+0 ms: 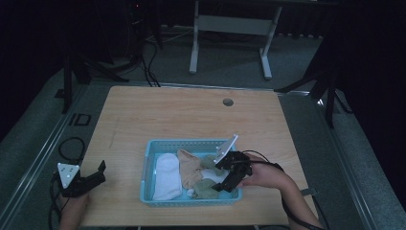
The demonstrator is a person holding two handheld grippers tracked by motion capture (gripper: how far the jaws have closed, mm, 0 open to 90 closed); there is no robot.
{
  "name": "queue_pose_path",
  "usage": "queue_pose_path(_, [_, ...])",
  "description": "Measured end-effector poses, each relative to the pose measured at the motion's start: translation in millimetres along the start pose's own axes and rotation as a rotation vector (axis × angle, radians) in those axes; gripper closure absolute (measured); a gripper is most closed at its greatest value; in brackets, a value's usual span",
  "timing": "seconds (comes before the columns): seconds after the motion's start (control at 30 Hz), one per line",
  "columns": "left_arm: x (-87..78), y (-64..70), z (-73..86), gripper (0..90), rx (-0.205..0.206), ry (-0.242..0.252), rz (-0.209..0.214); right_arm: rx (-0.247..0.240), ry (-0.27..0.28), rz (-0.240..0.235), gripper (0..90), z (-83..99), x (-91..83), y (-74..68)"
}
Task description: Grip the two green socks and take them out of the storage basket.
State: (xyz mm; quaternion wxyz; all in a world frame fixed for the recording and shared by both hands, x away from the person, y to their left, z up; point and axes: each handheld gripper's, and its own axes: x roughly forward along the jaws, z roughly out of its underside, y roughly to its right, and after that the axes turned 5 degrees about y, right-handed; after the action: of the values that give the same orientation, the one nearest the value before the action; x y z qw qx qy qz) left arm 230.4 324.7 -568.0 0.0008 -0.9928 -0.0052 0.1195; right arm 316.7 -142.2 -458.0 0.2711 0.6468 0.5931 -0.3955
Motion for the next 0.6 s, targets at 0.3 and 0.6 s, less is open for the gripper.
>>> queue_pose_path(0.3, [0.1, 0.1, 0.0, 0.4, 0.002, 0.000, -0.001, -0.030, -0.047, -0.017, 28.4, -4.0, 27.4, 0.2])
queue_pose_path(0.6, [0.1, 0.1, -0.1, 0.4, 0.001, -0.001, -0.003, -0.028, -0.066, 0.016, 37.0, -5.3, 41.1, 0.8])
